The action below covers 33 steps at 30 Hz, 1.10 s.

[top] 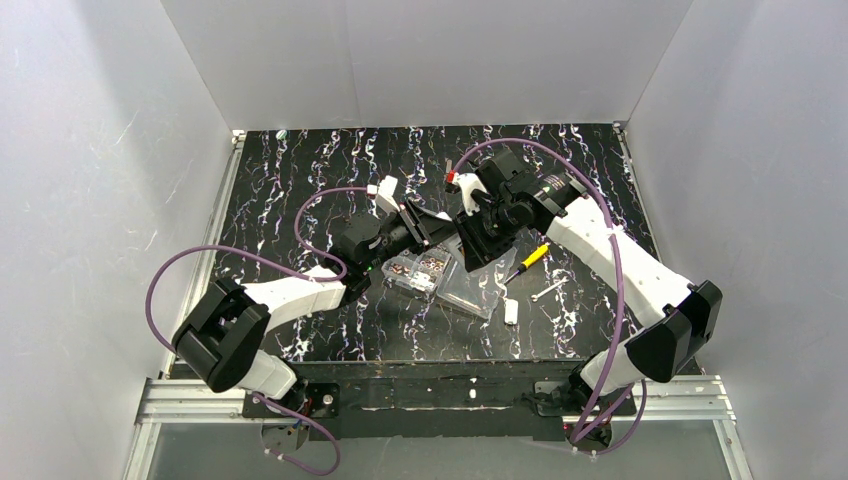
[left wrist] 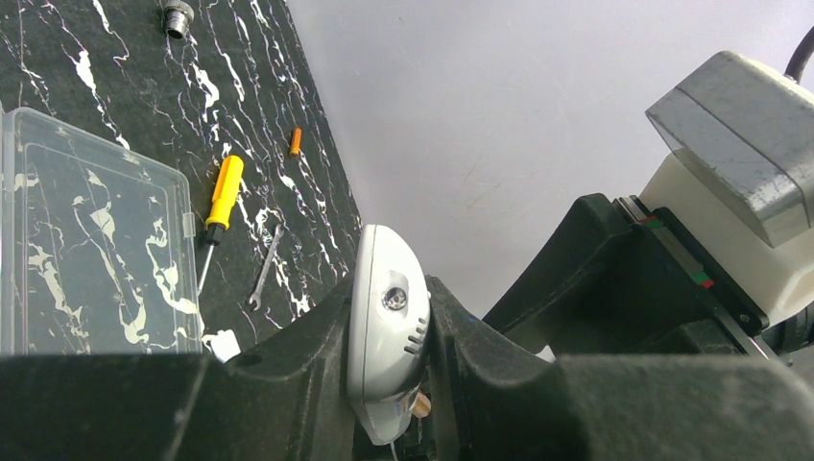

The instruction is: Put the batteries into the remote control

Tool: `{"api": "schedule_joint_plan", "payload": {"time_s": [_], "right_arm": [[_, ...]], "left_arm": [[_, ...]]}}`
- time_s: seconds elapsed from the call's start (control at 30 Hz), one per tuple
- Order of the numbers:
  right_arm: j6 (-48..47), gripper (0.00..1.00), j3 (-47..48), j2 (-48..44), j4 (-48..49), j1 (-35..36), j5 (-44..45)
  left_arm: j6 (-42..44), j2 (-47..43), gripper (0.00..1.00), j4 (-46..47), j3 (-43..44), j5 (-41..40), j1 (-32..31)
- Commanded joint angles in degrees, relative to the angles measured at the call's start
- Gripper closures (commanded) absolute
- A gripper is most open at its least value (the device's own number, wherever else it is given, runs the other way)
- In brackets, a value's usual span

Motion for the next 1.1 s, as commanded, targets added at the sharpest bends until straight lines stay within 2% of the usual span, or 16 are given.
{"api": "schedule_joint_plan", "payload": {"time_s": [0.0,0.27,0.3,0.37,1.07], "right_arm": [[-0.42,0.58,2.36,-1.24,1.35,0.12,-0.26],[-0.16,0.57,2.6,-1.33,1.98,0.12,-0.22],[-0.13,0.52,2.67,-1.4,2.12,0.13,-0.13],[0.05,0.5,2.83,-1.37,2.3,0.12,0.47],[1.32,0.49,3.12,-4.25,6.79,0.12,4.8]], "left_arm": [[-1.56,-0.9,1.0,6.75,1.91,1.13,-0.27],[-2.48,-0.79,1.0,6.71,1.99,0.51,-0.31],[-2.86,-0.74,1.0,6.72,2.02,0.32,-0.22],[-3.38,-0.68,1.0,6.7,2.31,0.04,-0.29],[-5.69,0.54,1.0,6.65,1.87,-0.78,-0.27]]}}
